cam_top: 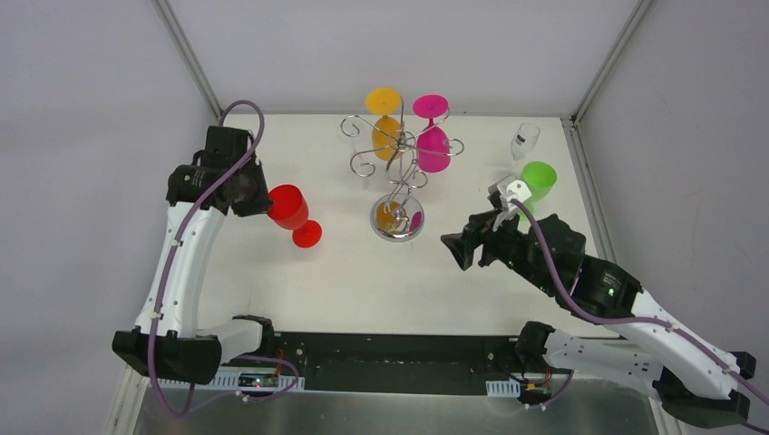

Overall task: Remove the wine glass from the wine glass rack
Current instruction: Place the wine glass at the center of the board.

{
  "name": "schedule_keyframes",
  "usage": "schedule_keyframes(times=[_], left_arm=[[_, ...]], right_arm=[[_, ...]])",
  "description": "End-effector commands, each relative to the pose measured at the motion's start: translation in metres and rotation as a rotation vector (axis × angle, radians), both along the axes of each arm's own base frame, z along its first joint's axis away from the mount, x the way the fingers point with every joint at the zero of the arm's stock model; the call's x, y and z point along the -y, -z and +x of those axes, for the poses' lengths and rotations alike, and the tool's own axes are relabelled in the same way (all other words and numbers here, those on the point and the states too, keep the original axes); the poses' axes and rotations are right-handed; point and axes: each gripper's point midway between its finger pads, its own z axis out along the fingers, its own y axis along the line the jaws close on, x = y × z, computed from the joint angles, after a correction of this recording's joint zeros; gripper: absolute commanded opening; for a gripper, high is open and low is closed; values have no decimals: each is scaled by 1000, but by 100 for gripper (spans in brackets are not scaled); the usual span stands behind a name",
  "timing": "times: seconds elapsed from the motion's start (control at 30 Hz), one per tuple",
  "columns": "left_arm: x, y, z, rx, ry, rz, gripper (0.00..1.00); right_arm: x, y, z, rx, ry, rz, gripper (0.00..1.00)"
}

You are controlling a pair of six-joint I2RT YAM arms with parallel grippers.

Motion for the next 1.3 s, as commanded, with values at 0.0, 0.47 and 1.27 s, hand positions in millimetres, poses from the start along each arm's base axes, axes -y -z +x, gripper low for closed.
schedule_keyframes(times=[0.0,0.47,1.27], left_arm=[[-22,-11,17,31,-43,108,0],[-37,-12,90,51,-96,194,0],[-65,19,197,96,-187,210,0]], right_arm=[[12,-8,4,-1,71,30,75],[23,-1,3,-62,135,56,82],[43,4,-8,-94,164,85,82]])
